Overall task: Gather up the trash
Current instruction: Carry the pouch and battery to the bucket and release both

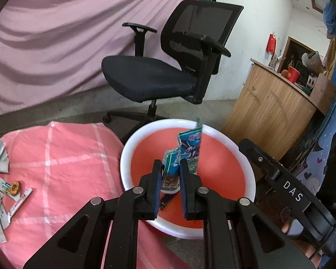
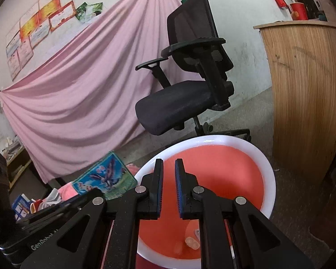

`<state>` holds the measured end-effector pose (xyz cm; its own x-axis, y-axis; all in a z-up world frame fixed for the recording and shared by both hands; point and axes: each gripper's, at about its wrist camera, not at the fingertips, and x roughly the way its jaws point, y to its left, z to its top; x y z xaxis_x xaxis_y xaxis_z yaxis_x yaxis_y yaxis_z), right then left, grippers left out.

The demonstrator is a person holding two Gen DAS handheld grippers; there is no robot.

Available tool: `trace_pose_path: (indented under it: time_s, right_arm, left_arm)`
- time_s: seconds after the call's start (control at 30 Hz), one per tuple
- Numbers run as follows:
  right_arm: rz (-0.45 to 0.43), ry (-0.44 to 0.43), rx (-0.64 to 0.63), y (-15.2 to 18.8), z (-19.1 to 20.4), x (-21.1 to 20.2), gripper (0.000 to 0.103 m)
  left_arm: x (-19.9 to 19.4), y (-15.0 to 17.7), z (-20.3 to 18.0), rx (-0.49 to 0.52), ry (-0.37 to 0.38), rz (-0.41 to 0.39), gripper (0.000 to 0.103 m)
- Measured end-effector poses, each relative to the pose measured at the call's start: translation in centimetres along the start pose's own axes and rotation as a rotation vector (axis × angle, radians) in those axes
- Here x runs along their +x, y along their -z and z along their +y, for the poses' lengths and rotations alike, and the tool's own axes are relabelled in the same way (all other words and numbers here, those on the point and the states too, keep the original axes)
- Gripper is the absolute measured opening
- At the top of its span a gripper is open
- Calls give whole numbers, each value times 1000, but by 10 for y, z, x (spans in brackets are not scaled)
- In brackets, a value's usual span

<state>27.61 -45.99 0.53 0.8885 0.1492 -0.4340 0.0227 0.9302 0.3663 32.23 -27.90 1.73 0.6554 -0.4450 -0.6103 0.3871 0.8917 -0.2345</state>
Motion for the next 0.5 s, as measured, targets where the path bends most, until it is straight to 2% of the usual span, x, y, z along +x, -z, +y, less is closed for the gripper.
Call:
trace_pose_path:
  time_s: [0.13,0.23,0.3,0.4,0.5]
  right_arm:
    - [14,1,1,0,-1,3,9]
    - [17,7,-5,1,0,2,10]
    - [17,8,-8,0,1,3,12]
    - [13,6,-16,0,4,2,22]
    - [2,1,-30,-1,8,0,23]
  left_arm:
    - [4,1,5,-24,-1,14,28]
    - [2,2,11,-43,-5,6,28]
    - [-3,2,15,-52,-16,-4,28]
    - [-11,2,22,-64,-34,-23,28]
    - [-24,4,30,-75,-60,-50,30]
